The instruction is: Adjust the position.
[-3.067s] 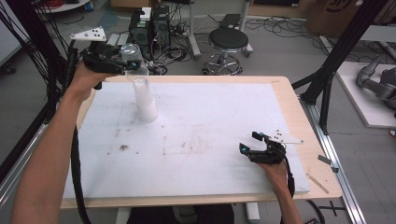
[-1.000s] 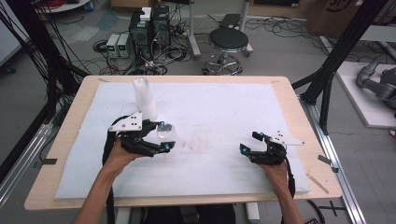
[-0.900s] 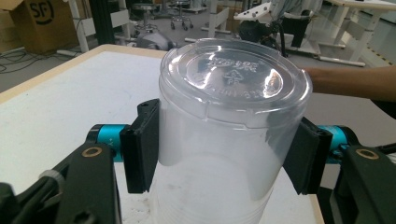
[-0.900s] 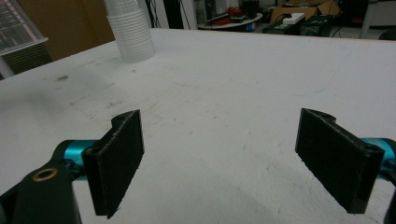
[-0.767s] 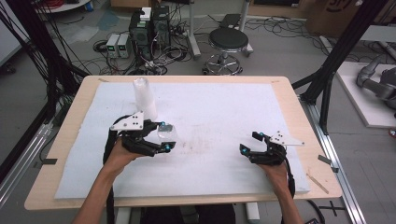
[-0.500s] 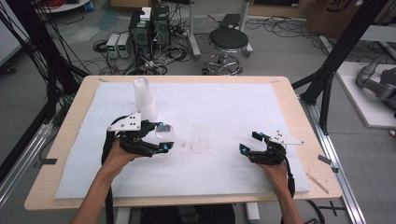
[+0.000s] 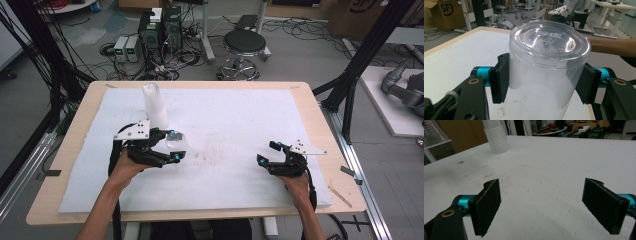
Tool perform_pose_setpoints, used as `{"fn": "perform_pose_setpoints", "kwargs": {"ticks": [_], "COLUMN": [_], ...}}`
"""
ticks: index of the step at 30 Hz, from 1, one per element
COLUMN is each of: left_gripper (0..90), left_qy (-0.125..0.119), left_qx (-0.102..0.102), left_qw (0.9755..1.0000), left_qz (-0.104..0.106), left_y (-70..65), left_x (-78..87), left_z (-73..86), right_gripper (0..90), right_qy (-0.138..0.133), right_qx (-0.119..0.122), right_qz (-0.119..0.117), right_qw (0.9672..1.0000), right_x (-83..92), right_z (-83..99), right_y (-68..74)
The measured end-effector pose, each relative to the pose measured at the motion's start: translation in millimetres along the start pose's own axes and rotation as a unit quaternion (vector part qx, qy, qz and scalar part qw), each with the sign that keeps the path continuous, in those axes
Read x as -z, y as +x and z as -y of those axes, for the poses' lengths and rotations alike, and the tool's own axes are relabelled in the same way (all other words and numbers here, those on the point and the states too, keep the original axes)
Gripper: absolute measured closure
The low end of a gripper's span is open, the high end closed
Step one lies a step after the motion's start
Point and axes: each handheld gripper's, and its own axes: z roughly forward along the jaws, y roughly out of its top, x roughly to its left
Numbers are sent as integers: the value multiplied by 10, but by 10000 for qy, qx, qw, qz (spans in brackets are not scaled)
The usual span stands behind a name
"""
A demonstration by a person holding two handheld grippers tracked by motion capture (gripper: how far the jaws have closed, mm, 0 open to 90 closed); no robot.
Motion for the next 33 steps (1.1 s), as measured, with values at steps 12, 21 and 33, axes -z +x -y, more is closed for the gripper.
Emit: {"fn": "perform_pose_setpoints", "kwargs": {"ticks": [12,21,33], "left_gripper": [371,372,373], "left_qy": [-80,-165,-166], "left_qx": [4,14,-83], "left_qw": [9999,9996,9988], "left_qz": [87,231,457], "left_y": [-22,-49,-133], "left_x": [-53,-125,-297], "left_z": [-64,-120,-211], "right_gripper": [149,149,149], "right_qy": [129,283,283], "right_qx": [472,754,917], "right_qz": [-1178,-2035,-2533], "right_qw": [9918,9758,9626], "right_x": [-53,-244,-440], "right_z": [-291,-522,-662], "right_y": [203,465,684]}}
